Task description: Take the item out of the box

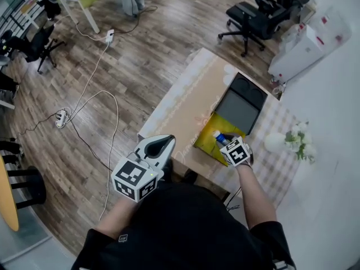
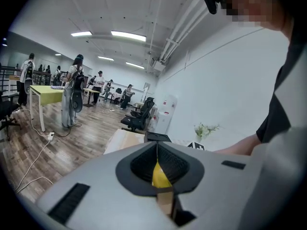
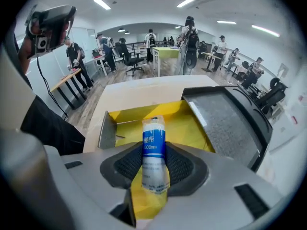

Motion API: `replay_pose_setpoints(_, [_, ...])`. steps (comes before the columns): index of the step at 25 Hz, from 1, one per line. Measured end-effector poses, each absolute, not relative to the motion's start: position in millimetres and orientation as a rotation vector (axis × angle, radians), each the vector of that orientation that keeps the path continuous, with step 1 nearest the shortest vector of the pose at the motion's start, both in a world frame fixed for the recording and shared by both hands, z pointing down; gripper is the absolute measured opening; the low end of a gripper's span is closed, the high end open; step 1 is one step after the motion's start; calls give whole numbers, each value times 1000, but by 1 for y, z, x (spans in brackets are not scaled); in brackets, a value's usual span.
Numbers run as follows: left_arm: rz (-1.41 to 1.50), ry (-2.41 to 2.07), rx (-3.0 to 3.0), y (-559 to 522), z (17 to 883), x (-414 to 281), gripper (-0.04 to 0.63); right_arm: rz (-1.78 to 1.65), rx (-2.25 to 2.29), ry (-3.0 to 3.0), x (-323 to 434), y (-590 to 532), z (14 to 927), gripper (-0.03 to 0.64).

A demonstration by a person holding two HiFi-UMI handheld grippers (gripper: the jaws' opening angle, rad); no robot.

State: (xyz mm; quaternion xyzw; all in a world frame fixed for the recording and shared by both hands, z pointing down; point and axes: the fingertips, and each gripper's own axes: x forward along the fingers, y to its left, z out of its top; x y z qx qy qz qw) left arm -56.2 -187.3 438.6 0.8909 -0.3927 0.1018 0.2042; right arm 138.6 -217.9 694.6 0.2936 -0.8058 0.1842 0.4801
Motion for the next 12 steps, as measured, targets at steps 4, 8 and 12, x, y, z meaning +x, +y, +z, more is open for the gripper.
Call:
replay_pose_setpoints(4, [276,-1044,2547,-193,427,-40,15,423,789,-2032,140,-225,657,149])
replay_pose_setpoints(8, [265,-998,2601,-198,415,-26,15,388,888,-2117,140,-229,610,147])
replay_pose_setpoints(12, [271,-939,2661,-200,405,-8,15,343,965,-2229,140,-227,563,146])
